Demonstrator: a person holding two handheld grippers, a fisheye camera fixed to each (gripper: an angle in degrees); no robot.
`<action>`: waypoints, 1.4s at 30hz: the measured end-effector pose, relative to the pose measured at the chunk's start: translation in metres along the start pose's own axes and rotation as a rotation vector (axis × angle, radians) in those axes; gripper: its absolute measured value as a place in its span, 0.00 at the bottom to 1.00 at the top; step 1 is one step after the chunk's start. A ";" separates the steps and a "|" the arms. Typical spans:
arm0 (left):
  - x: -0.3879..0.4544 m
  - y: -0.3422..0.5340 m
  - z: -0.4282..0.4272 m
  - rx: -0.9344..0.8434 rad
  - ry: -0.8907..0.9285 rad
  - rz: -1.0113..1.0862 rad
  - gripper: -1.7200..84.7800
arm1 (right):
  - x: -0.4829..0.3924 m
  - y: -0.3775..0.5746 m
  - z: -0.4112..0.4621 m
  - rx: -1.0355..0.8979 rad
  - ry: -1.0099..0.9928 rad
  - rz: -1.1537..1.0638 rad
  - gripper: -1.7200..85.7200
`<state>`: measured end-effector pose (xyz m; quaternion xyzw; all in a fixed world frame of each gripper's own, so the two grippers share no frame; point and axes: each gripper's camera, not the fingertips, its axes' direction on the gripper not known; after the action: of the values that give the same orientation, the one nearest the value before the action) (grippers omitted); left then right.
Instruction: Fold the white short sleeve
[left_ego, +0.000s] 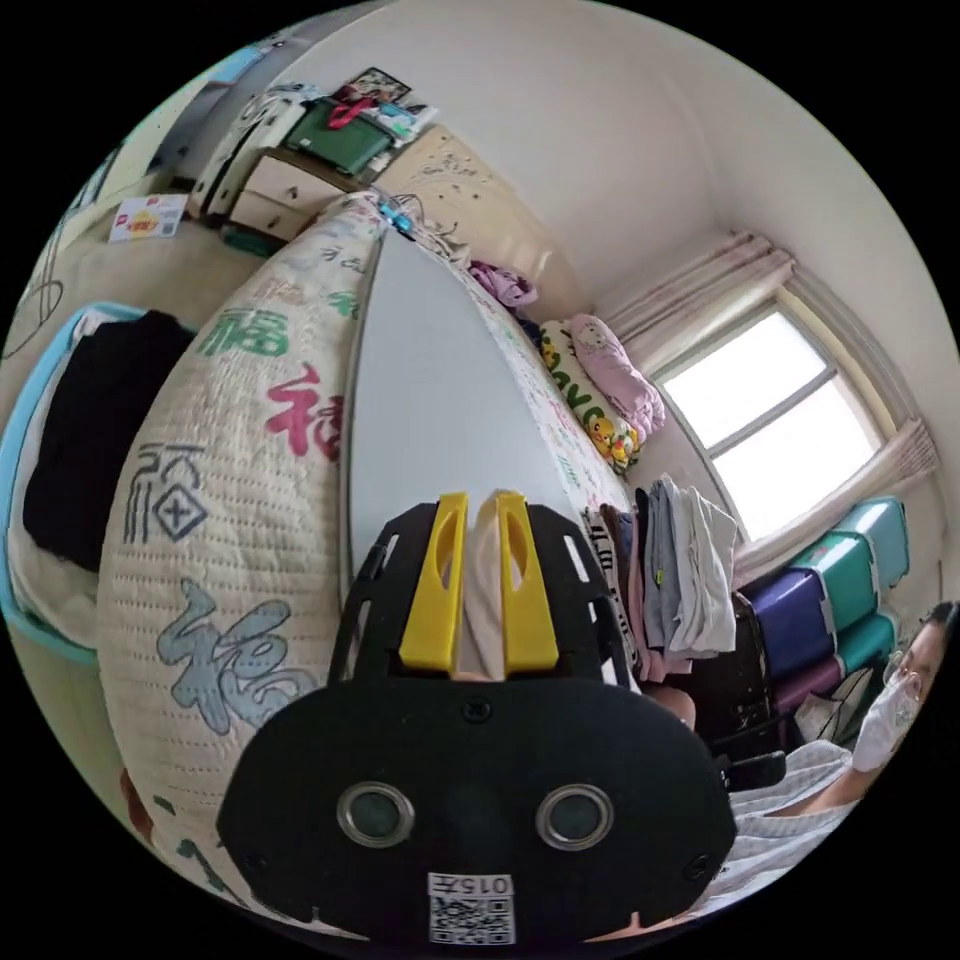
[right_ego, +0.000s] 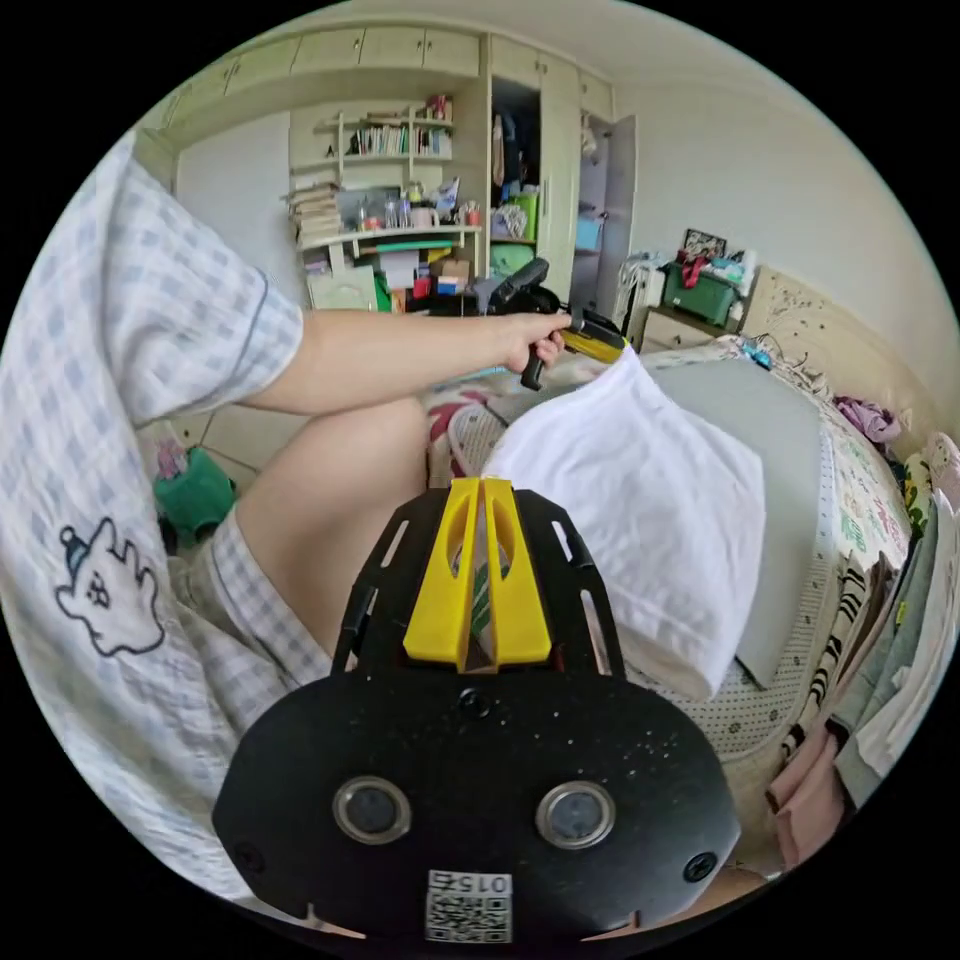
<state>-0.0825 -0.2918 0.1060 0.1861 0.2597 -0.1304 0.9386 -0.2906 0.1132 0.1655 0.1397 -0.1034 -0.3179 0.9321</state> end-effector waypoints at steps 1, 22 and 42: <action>-0.005 -0.001 -0.004 0.012 0.023 -0.029 0.10 | -0.002 -0.001 0.005 -0.011 -0.001 0.000 0.02; 0.035 -0.032 0.045 -0.270 -0.245 0.201 0.09 | -0.024 -0.080 0.037 -0.006 -0.044 -0.071 0.03; 0.036 -0.040 0.023 -0.210 -0.151 0.198 0.09 | 0.214 -0.066 0.036 -0.262 0.159 0.467 0.01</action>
<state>-0.0561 -0.3426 0.0938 0.1014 0.1813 -0.0231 0.9779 -0.1719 -0.0769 0.1998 0.0149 -0.0172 -0.0933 0.9954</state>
